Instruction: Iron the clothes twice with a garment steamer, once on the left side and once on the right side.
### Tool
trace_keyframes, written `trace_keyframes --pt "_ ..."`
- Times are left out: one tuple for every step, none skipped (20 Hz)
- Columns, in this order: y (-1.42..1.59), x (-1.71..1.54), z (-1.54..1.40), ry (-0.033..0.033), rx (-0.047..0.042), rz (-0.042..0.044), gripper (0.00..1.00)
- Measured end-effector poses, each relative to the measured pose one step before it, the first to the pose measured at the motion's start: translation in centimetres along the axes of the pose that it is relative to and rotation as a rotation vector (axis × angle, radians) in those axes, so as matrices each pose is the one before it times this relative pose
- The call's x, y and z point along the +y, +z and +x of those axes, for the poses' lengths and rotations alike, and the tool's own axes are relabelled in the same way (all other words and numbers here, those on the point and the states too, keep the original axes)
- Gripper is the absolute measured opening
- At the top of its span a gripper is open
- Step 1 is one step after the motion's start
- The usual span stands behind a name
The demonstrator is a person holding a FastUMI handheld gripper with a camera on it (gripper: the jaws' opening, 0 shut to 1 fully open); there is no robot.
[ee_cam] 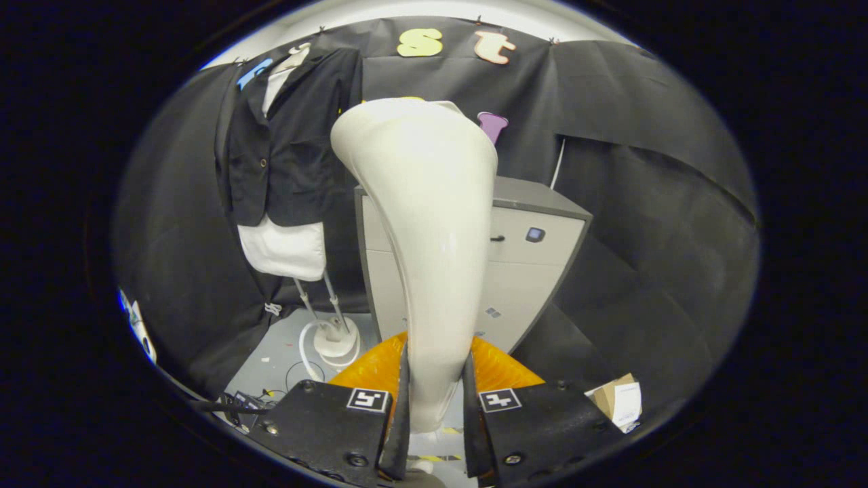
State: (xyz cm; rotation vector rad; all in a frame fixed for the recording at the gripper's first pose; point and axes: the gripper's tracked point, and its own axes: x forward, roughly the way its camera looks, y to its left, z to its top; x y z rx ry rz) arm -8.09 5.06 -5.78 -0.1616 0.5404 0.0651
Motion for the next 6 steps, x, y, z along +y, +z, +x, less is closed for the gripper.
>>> trace_keyframes --pt "-0.506 -0.703 -0.538 0.00445 0.00347 0.00293 0.35" --pt "-0.474 -0.632 -0.529 0.00452 0.00596 0.00017 0.35" --pt "-0.56 -0.424 -0.284 0.00804 0.00498 0.00139 0.36" --pt "-0.477 -0.395 -0.383 0.00768 0.00559 -0.00134 0.35" --pt "-0.395 -0.391 -0.183 0.00388 0.00848 0.00003 0.35" --pt "-0.275 -0.373 -0.091 0.00133 0.00727 0.00522 0.35"
